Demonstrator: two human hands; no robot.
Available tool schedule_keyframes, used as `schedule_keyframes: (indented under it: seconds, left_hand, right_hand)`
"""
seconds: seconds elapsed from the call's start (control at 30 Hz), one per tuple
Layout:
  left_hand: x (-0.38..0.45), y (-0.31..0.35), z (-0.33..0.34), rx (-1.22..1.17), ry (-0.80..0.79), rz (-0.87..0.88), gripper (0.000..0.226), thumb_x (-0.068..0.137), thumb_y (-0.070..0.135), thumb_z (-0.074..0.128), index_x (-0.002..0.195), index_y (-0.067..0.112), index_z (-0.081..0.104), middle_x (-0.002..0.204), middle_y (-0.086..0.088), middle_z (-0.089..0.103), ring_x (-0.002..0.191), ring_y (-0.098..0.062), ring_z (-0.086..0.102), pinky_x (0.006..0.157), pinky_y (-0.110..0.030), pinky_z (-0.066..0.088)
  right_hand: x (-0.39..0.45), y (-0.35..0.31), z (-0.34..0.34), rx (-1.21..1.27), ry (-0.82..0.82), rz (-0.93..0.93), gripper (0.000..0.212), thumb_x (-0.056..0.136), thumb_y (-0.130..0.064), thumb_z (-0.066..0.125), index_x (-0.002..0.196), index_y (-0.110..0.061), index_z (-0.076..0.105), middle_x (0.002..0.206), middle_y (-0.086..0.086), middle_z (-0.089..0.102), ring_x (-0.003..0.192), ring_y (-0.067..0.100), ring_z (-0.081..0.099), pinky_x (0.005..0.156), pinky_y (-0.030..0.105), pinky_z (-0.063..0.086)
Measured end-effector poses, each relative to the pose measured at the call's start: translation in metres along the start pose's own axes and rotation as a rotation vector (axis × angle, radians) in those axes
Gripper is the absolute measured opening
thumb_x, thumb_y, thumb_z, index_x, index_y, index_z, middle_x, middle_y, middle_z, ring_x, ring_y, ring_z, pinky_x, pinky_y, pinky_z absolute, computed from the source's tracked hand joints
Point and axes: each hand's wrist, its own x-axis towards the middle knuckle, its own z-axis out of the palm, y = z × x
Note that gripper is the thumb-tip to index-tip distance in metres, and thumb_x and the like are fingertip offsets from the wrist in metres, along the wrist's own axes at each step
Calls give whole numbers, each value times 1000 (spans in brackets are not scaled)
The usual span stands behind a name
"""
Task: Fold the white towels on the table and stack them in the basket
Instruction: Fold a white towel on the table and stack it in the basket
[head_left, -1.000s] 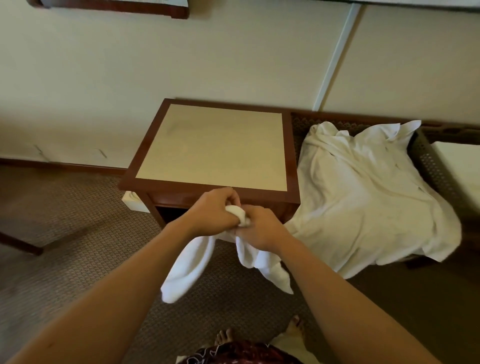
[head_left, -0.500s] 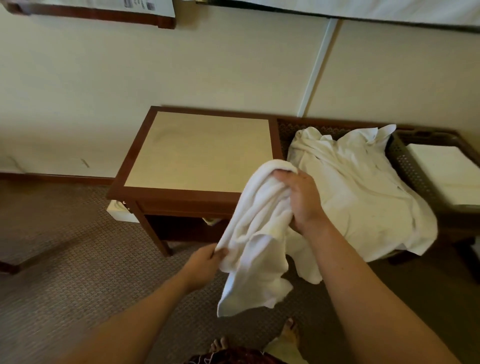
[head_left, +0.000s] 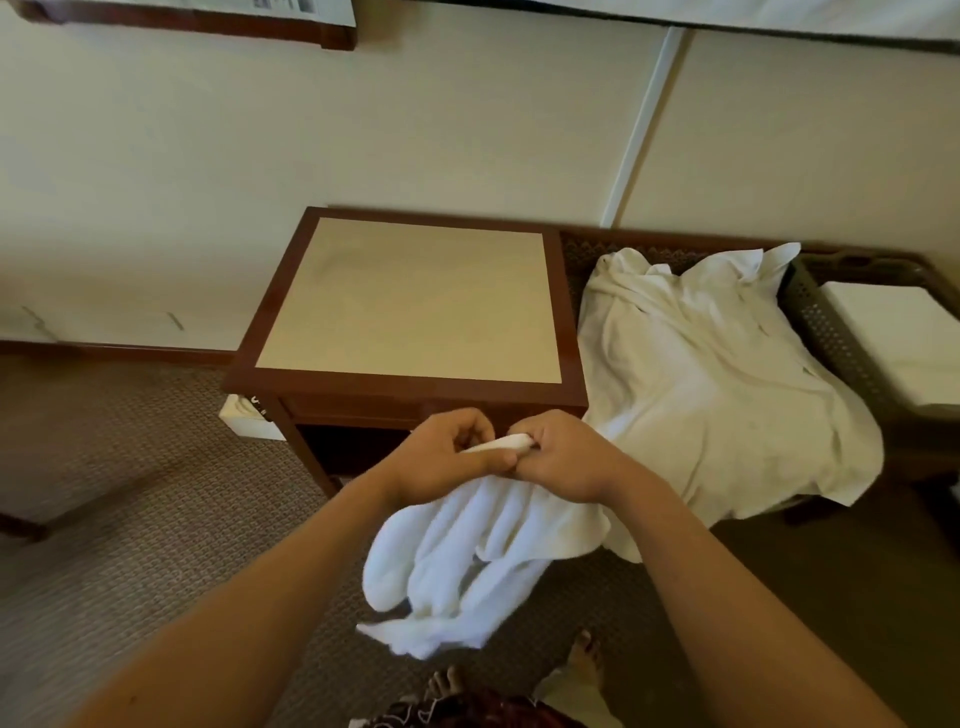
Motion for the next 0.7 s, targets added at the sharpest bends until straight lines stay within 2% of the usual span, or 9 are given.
schedule_keyframes:
  seconds: [0.1, 0.2, 0.3, 0.33, 0.4, 0.5, 0.57, 0.63, 0.7]
  left_hand:
    - [-16, -31, 3, 61, -92, -85, 47, 78, 66, 73, 102, 26, 70, 93, 11, 72, 83, -4, 66, 73, -21, 52]
    - [-40, -87, -9, 323, -202, -273, 71, 69, 88, 64, 116, 35, 71, 112, 13, 72, 102, -10, 67, 92, -40, 55]
    - [-63, -131, -32, 586, -138, -520, 49, 82, 70, 67, 112, 31, 68, 108, 8, 70, 97, -15, 66, 88, -38, 54]
    - [-65, -136, -36, 642, -49, -551, 35, 88, 61, 66, 106, 30, 65, 101, 9, 69, 91, -13, 65, 83, -36, 55]
    - [-59, -125, -41, 673, 71, -502, 25, 92, 54, 65, 95, 29, 62, 89, 9, 66, 81, -11, 63, 76, -37, 55]
    - [-37, -76, -30, 592, -2, -312, 19, 86, 46, 72, 83, 29, 62, 80, 8, 66, 75, -10, 63, 69, -38, 54]
    - [-25, -41, -14, 562, -81, -156, 14, 83, 38, 74, 84, 27, 66, 79, 9, 66, 74, -8, 62, 69, -38, 53]
    - [-14, -19, -4, 541, -163, -28, 8, 86, 26, 70, 93, 28, 69, 84, 12, 66, 74, -5, 60, 69, -33, 50]
    - [-7, -14, -4, 468, -222, -14, 17, 85, 15, 68, 96, 27, 66, 91, 8, 65, 78, -10, 59, 69, -32, 49]
  right_hand:
    - [-5, -1, -1, 109, -25, -82, 25, 90, -21, 77, 72, -10, 63, 65, -2, 52, 62, 8, 47, 62, 28, 37]
    - [-9, 4, -14, 342, 113, -67, 23, 91, -15, 76, 75, -4, 64, 70, 8, 53, 66, 21, 50, 64, 33, 40]
    - [-9, 6, -29, 420, 253, 45, 11, 90, -20, 78, 91, -10, 74, 82, 3, 68, 76, 19, 64, 70, 32, 50]
    - [-6, 11, -30, 302, 265, 119, 21, 88, -24, 80, 106, -16, 74, 96, -1, 71, 89, 16, 68, 77, 29, 50]
    - [0, 23, -26, -44, 189, 259, 81, 82, -34, 85, 151, -18, 45, 143, -2, 57, 130, 20, 56, 99, 27, 43]
    - [7, 27, 9, -187, -32, 219, 128, 73, -39, 90, 163, -34, -2, 158, 3, 43, 140, 22, 47, 110, 34, 43]
    - [14, 26, 37, -215, -171, 131, 120, 74, -35, 89, 161, -41, 7, 137, 0, 63, 120, 18, 62, 101, 40, 52]
    - [22, 23, 52, -174, -200, 52, 72, 81, -27, 83, 144, -35, 50, 118, -5, 70, 105, 16, 66, 93, 44, 56]
    - [27, 22, 50, -103, -142, 52, 20, 87, -22, 78, 106, -24, 70, 96, -4, 72, 89, 14, 67, 85, 44, 57]
